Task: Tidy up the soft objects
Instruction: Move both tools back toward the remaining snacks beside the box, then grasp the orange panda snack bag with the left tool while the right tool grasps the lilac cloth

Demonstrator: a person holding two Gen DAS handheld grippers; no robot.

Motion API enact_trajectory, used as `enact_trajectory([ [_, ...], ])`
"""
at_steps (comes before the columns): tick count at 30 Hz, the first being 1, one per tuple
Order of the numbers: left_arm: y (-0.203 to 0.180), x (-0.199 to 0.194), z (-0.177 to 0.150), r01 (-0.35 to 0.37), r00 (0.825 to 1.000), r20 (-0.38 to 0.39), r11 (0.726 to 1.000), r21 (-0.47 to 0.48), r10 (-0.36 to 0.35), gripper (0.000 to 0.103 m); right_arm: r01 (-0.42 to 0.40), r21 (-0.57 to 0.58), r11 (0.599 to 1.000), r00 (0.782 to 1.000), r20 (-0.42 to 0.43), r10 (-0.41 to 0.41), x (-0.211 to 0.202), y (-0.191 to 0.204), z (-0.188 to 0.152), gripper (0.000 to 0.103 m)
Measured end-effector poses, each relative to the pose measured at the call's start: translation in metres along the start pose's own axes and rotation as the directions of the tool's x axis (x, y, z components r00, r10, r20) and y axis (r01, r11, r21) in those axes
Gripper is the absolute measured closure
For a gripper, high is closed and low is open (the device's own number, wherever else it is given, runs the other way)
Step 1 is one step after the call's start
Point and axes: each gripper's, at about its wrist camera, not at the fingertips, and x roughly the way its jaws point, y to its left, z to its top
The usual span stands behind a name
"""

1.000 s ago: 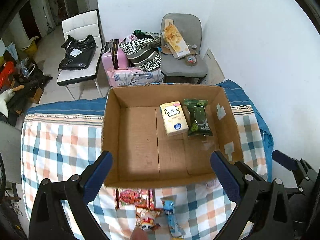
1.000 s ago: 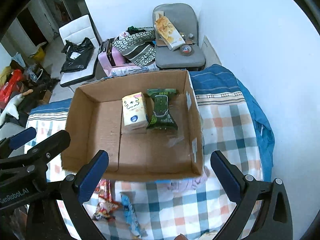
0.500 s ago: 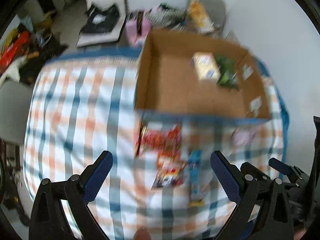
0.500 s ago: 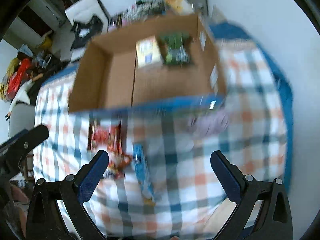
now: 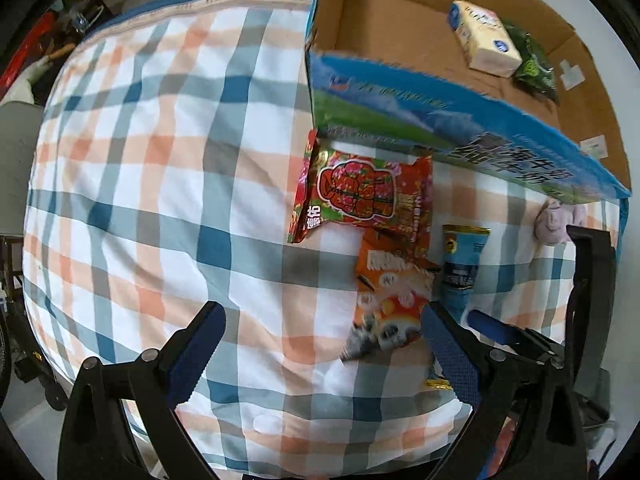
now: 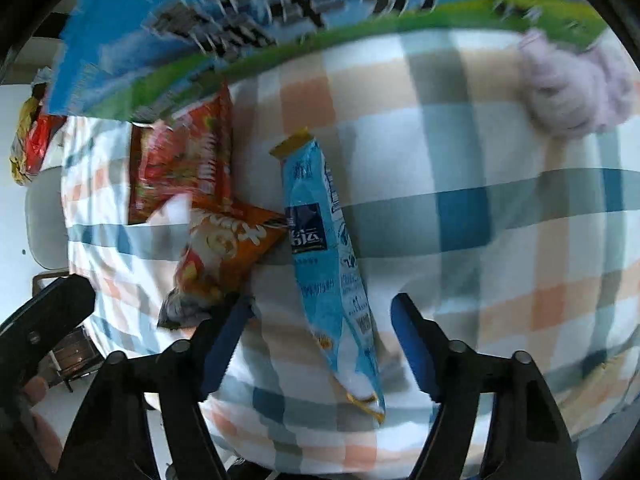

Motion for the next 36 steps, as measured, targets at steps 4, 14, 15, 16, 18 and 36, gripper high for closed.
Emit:
enact_trajectory([
  [4,-0.005,0.01,0.005,0.028,1.0,-0.01,1.0,0.011,-0.028,0.003,0.035,0.008,0.999,0.999,-0.002,-0.035,0.003,-0.009,-0.001,0.074],
  [14,-0.047,0.066,0.021,0.065,0.99,-0.131,0.993,0.098,-0.052,0.003,-0.012,0.098,0.995,1.0,0.012,0.011,-0.026,-0.056,-0.003,0.073],
  [15,-0.051,0.073,0.022,0.06,0.989,-0.142,0.993,0.106,-0.044,0.003,-0.031,0.126,0.992,0.999,0.041,0.026,-0.032,-0.062,-0.002,0.066],
  [16,-0.054,0.078,0.022,0.06,0.988,-0.15,0.992,0.111,-0.043,0.004,-0.067,0.181,0.981,0.995,0.086,0.052,-0.042,-0.074,-0.001,0.046],
  [18,-0.057,0.087,0.022,0.062,0.985,-0.17,0.992,0.106,-0.044,0.02,-0.14,0.277,0.951,0.981,0.169,0.095,-0.055,-0.094,0.002,0.033],
  [36,-0.06,0.094,0.012,0.066,0.986,-0.156,0.997,0.045,-0.059,0.048,-0.326,0.583,0.744,0.919,0.38,0.106,-0.058,-0.177,0.051,0.058],
])
